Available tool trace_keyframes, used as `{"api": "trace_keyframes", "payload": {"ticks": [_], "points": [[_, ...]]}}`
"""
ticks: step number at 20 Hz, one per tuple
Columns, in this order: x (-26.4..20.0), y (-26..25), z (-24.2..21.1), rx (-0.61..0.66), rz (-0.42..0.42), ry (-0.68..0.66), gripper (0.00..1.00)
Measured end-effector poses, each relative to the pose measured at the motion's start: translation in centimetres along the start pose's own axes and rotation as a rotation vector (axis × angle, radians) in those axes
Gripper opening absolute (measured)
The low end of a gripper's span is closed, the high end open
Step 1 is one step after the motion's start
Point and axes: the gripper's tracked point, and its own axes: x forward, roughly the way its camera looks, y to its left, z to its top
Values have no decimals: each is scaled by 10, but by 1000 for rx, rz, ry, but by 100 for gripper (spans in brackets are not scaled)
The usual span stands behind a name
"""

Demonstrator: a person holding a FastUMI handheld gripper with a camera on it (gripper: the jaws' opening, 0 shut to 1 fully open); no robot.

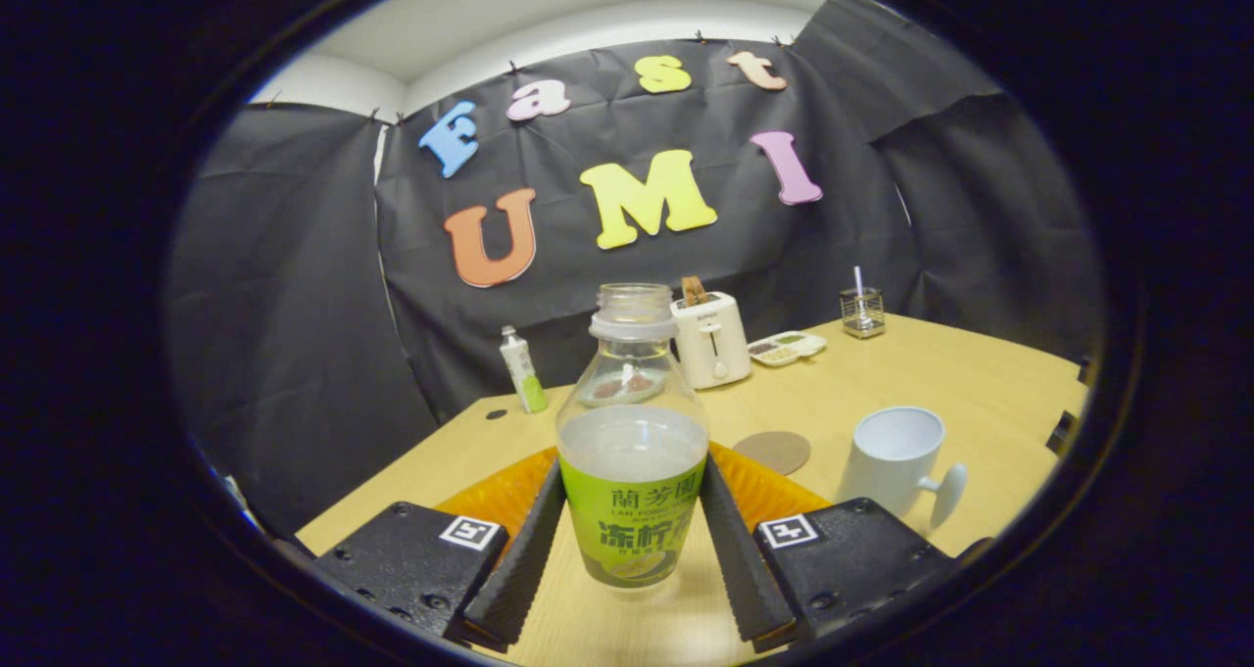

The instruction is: Take the bottle from table, then pour the juice into the cup, finally place the bottle on the coaster

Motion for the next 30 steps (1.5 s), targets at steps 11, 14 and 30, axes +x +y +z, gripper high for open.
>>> {"api": "trace_keyframes", "payload": {"ticks": [11, 14, 30], "points": [[4, -12, 4, 272, 78, 32, 81], [8, -22, -2, 355, 76, 73, 81], [28, -57, 1, 766, 155, 142, 80]]}}
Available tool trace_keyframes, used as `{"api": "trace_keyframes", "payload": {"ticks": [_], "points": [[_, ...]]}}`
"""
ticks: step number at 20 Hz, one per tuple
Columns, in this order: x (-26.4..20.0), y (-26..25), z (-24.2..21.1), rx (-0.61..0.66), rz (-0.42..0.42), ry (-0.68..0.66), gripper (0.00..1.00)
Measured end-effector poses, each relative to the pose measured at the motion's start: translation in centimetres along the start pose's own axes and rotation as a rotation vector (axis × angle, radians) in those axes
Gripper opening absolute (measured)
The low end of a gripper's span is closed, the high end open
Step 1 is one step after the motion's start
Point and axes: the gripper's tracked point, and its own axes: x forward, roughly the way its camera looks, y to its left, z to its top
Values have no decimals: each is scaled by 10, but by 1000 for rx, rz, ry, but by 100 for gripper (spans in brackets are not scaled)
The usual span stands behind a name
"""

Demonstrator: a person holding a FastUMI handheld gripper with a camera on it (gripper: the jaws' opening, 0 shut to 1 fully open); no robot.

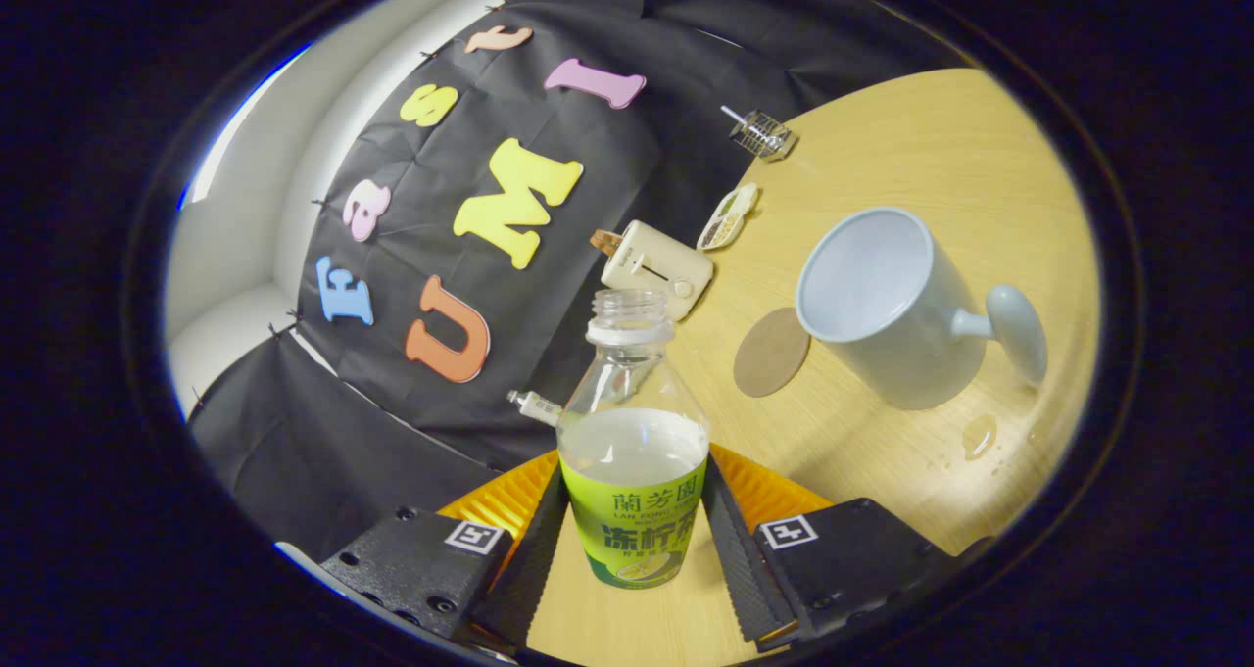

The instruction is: Take the bottle from table, then pour the juice into the cup, finally place the bottle on the coaster

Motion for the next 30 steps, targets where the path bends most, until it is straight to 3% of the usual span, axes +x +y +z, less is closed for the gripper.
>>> {"api": "trace_keyframes", "payload": {"ticks": [5, 12, 17, 22, 30], "points": [[-3, 13, 11, 139, 115, 2, 80], [-9, 25, 26, 197, 176, -3, 80], [-15, 18, 38, 344, 243, -20, 80], [-12, 10, 42, 394, 217, -17, 80], [-11, 6, 43, 629, 283, 26, 79]]}}
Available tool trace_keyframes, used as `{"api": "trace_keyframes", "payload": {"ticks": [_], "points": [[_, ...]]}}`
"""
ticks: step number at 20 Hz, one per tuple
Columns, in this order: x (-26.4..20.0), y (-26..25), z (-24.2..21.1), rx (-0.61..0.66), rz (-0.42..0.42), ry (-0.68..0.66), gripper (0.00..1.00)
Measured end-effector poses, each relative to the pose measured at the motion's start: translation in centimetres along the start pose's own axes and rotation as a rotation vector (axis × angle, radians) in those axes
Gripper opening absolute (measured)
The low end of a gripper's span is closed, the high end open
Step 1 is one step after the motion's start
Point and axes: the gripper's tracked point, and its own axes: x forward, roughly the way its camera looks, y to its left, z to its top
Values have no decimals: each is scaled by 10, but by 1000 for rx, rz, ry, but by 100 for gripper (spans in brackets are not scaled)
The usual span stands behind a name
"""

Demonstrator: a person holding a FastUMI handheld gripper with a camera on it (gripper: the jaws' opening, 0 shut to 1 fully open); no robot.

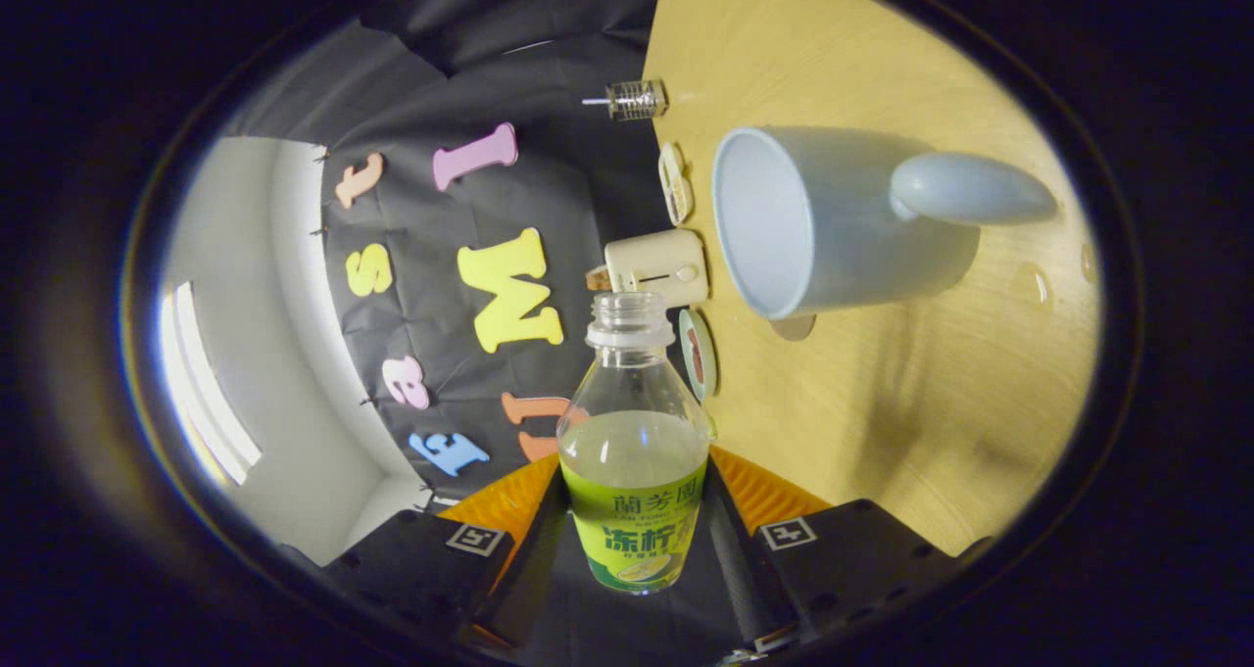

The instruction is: Take the bottle from table, then pour the juice into the cup, finally place the bottle on the coaster

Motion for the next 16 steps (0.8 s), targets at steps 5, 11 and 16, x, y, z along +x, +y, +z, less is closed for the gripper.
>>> {"api": "trace_keyframes", "payload": {"ticks": [5, 11, 16], "points": [[-7, 5, 2, 28, 21, 0, 79], [-7, 6, 5, 86, 45, -14, 79], [-7, 6, 2, 120, 34, -12, 79]]}}
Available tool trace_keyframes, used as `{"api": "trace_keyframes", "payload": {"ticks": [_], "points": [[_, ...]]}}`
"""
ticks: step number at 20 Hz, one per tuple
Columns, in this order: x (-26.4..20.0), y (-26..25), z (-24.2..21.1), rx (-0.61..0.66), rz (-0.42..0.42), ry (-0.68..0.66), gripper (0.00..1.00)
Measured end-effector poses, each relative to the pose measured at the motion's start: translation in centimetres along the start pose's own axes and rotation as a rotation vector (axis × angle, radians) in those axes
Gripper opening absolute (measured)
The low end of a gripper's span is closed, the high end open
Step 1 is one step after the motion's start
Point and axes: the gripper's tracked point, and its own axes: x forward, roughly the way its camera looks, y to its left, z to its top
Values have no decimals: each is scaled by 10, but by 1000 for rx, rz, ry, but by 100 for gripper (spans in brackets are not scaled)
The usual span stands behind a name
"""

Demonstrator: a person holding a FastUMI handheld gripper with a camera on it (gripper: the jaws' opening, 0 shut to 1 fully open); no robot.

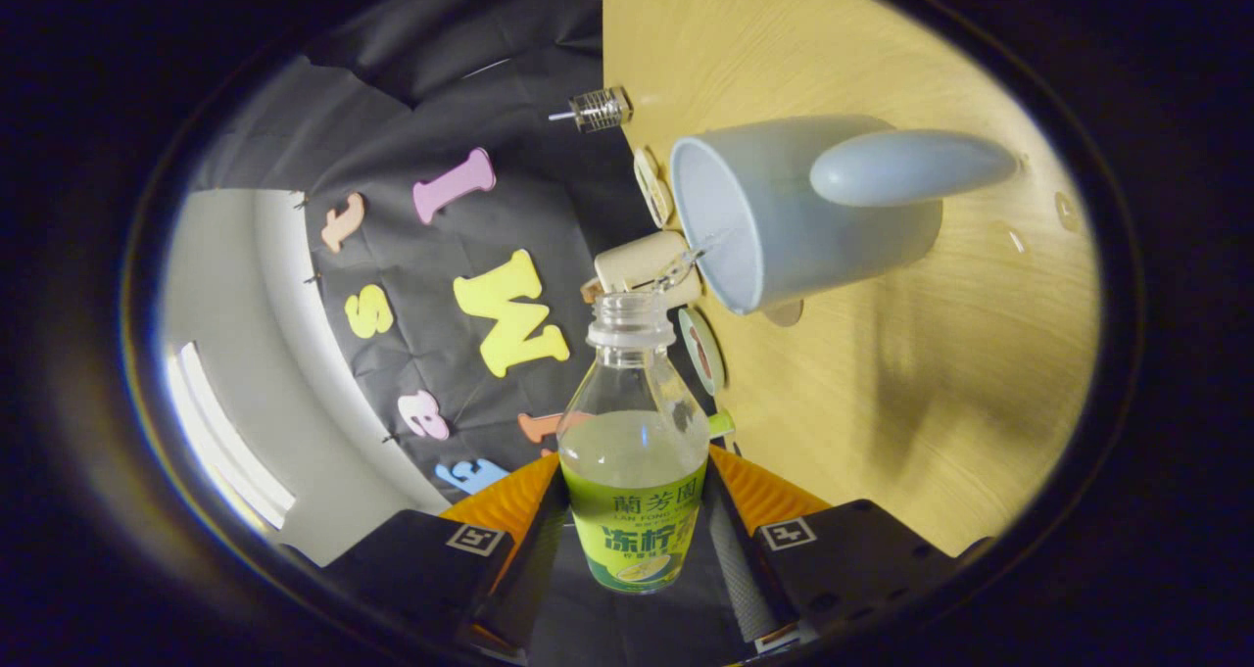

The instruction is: Take the bottle from table, then pour the juice into the cup, finally place the bottle on the coaster

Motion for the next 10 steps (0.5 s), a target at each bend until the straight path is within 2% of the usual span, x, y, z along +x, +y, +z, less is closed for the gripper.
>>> {"api": "trace_keyframes", "payload": {"ticks": [10], "points": [[-3, 15, 2, 60, 58, 12, 79]]}}
